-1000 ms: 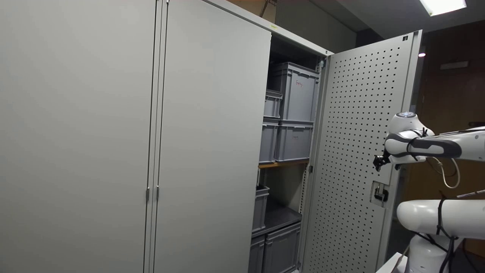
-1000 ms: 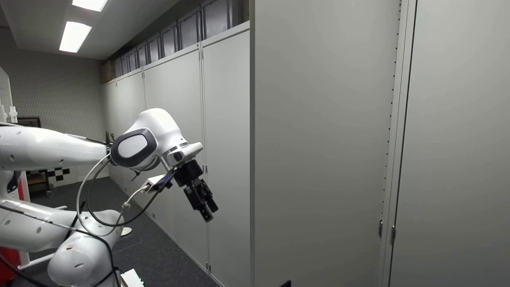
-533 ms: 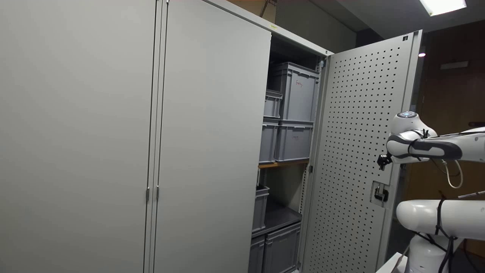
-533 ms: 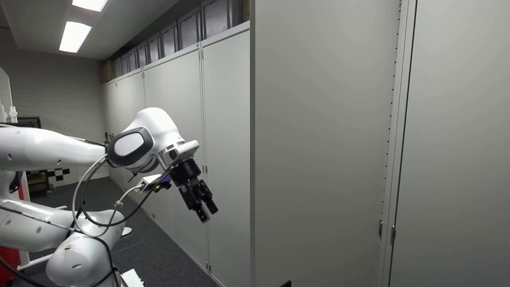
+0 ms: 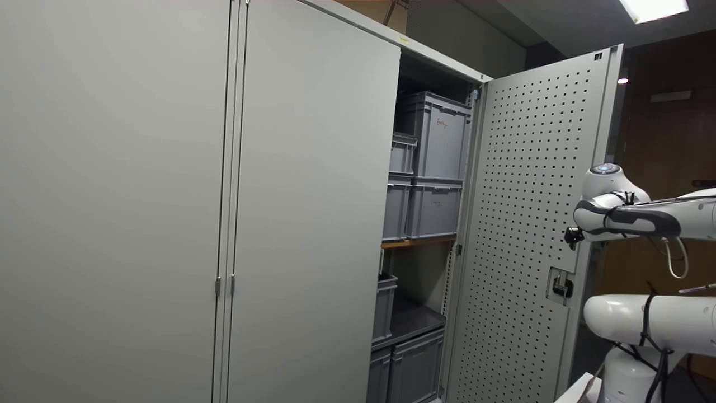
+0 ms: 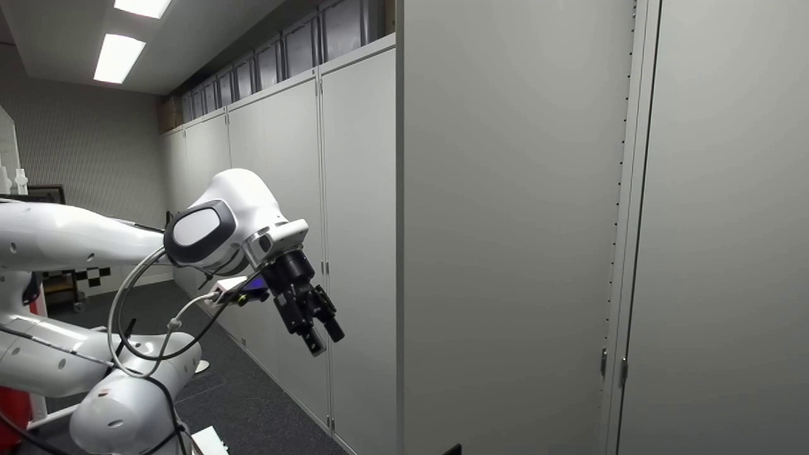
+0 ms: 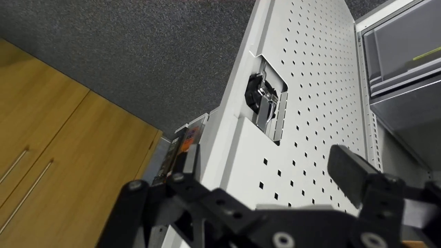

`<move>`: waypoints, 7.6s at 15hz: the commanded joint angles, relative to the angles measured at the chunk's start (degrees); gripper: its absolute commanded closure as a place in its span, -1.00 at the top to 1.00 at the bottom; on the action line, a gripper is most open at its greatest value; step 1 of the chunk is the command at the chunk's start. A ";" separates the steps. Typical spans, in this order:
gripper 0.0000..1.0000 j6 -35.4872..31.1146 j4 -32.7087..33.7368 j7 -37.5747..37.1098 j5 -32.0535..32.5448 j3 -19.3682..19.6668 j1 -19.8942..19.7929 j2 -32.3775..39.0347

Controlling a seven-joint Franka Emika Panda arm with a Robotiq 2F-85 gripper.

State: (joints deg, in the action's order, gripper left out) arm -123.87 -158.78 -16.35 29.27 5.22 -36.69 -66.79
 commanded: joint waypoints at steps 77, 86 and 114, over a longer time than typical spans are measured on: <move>1.00 -31.63 -0.38 3.54 21.66 33.45 12.02 4.31; 1.00 -31.63 -0.38 3.54 21.66 33.46 12.02 4.31; 1.00 -42.81 0.15 22.11 -0.08 30.27 4.18 9.40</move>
State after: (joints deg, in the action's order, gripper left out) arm -163.16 -159.01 0.04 33.66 36.16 -32.40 -59.50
